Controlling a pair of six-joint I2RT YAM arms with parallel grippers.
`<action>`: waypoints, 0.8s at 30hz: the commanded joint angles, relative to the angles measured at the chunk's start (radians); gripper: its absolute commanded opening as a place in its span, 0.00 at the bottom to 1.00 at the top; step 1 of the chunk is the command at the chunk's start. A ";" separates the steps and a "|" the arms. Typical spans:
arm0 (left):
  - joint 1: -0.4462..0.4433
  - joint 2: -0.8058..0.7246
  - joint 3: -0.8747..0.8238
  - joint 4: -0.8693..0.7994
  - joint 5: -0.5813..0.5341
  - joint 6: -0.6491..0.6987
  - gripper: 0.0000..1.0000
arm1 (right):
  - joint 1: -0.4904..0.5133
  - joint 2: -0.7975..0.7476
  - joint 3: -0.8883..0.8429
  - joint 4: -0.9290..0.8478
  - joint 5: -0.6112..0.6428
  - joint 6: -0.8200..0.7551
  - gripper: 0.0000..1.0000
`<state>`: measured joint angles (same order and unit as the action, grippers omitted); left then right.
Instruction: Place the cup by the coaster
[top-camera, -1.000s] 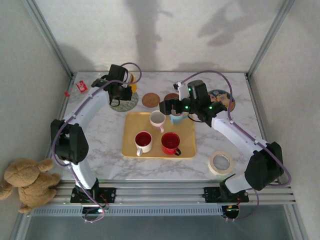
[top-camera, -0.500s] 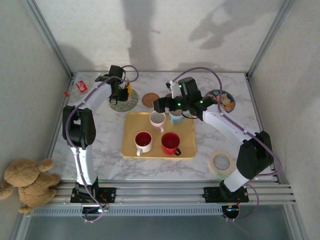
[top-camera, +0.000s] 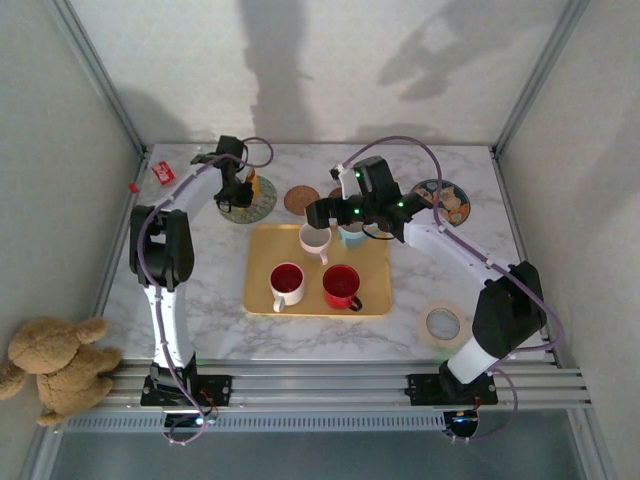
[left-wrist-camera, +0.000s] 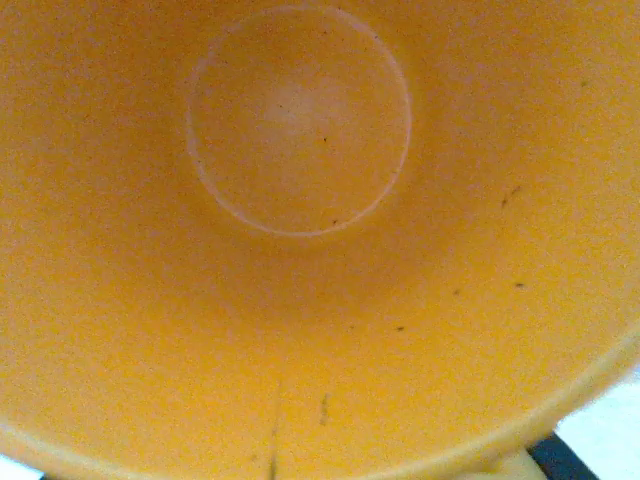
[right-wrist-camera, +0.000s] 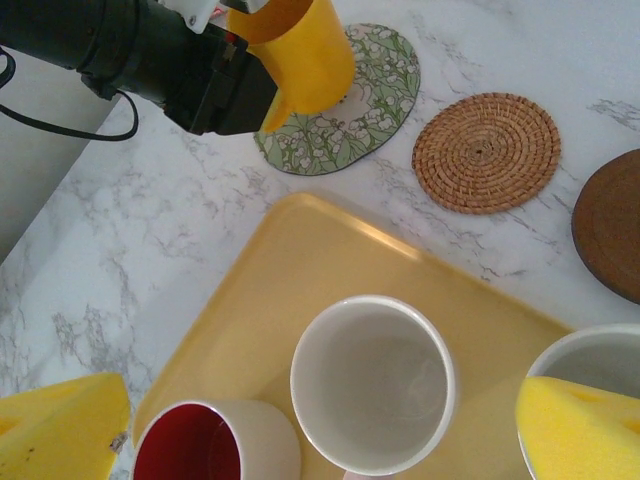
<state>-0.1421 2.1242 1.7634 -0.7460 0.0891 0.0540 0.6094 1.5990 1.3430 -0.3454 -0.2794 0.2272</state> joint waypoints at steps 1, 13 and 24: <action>0.009 -0.007 0.038 0.019 -0.042 0.020 0.00 | 0.009 0.009 0.011 -0.008 0.018 -0.005 0.99; 0.013 -0.003 -0.027 0.081 -0.028 -0.018 0.00 | 0.011 0.001 0.007 -0.024 0.045 -0.022 0.99; 0.019 -0.005 -0.067 0.106 -0.006 -0.031 0.06 | 0.010 0.004 0.001 -0.017 0.043 -0.022 0.99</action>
<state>-0.1345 2.1250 1.6993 -0.6853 0.0849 0.0372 0.6094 1.5990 1.3430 -0.3599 -0.2535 0.2199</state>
